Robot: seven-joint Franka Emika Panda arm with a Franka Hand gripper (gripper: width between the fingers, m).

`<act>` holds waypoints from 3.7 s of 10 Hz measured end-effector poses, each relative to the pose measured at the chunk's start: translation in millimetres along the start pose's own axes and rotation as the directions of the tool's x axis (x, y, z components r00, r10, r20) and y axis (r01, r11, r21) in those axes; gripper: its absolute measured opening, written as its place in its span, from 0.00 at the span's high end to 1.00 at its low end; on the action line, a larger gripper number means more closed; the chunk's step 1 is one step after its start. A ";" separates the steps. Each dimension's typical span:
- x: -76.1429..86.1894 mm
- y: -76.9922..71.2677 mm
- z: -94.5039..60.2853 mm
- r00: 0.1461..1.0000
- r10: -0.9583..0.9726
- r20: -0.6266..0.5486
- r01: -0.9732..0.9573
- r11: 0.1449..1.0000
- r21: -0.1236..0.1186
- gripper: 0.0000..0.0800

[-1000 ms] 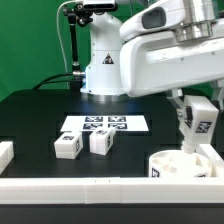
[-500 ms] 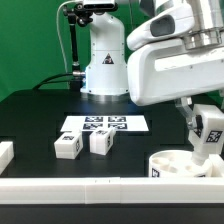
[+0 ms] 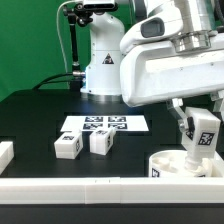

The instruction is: Assemble stool

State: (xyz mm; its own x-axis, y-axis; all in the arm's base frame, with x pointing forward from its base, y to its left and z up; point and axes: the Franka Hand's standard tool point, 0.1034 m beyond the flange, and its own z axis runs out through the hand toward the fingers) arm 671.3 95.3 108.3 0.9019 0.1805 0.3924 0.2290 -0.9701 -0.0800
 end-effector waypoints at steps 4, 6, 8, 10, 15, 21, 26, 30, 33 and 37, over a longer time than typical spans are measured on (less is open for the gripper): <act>-1.7 -0.3 1.2 1.000 0.000 0.004 0.000 1.000 0.001 0.59; -5.8 -2.0 3.0 1.000 0.001 0.003 -0.001 1.000 0.000 0.59; -13.2 -5.2 3.7 1.000 -0.002 0.009 0.002 1.000 0.000 0.59; -13.9 -5.2 4.3 1.000 -0.003 0.010 0.003 1.000 0.000 0.59; -21.6 -7.1 13.9 1.000 -0.004 0.026 0.004 1.000 0.004 0.59; -24.0 0.7 13.3 1.000 -0.002 -0.029 0.001 1.000 -0.023 0.59; -24.5 10.2 12.2 1.000 0.012 -0.027 -0.013 1.000 -0.027 0.59; -25.8 19.1 11.4 0.997 0.063 -0.038 -0.064 0.998 -0.024 0.59; -24.4 19.8 11.9 0.996 0.067 -0.059 -0.069 0.997 -0.026 0.48; -18.1 20.5 4.1 0.997 0.062 -0.056 -0.063 0.998 -0.025 0.23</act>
Offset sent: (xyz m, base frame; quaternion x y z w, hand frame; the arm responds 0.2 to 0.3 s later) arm 0.0000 0.0000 0.0000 0.0000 0.0000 0.0000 1.0000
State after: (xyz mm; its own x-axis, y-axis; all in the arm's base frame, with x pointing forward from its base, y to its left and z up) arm 661.2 72.8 95.8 0.8923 0.1109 0.4377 0.1625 -0.9833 -0.0821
